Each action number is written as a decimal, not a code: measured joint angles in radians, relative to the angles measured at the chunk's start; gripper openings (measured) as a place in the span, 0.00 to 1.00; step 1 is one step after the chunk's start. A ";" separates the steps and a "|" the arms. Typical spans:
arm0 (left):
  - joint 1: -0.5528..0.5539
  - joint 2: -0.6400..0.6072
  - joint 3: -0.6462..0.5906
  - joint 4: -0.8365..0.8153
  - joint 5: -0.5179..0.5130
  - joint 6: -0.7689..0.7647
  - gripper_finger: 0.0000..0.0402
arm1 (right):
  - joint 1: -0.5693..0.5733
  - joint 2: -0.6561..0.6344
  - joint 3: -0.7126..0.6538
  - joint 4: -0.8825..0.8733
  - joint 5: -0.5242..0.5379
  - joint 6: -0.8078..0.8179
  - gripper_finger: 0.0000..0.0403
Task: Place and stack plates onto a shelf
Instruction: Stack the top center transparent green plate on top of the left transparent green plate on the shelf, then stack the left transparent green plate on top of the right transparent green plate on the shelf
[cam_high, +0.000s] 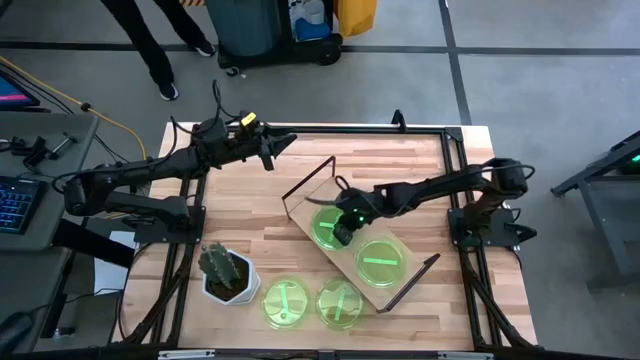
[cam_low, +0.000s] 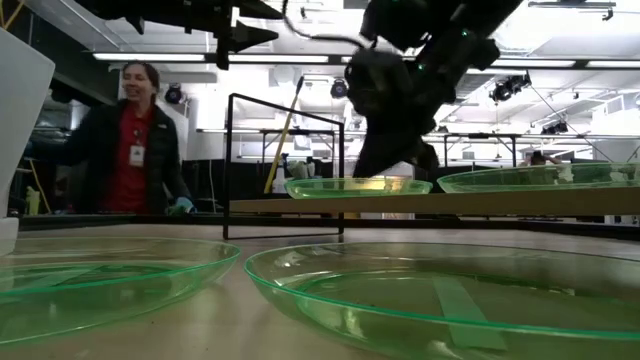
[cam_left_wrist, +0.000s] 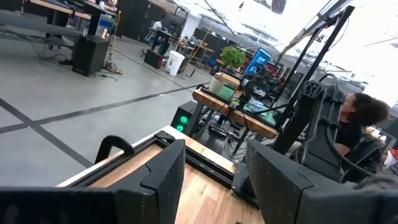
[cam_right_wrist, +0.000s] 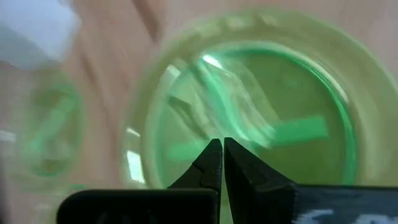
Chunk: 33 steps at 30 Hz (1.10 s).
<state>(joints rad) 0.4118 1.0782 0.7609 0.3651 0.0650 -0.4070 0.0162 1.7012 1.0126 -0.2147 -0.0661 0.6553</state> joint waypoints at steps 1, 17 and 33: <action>0.000 0.000 0.000 0.000 0.000 0.000 0.40 | 0.001 0.017 0.018 -0.031 0.016 -0.013 0.00; 0.001 0.000 0.000 0.007 0.000 -0.003 0.40 | -0.020 0.100 0.136 -0.179 0.158 -0.128 0.00; 0.001 0.000 0.000 0.007 0.000 -0.002 0.40 | -0.051 -0.058 0.144 -0.282 0.105 -0.215 0.00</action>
<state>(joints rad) 0.4129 1.0782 0.7609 0.3721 0.0647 -0.4088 -0.0353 1.6430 1.1565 -0.4963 0.0385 0.4407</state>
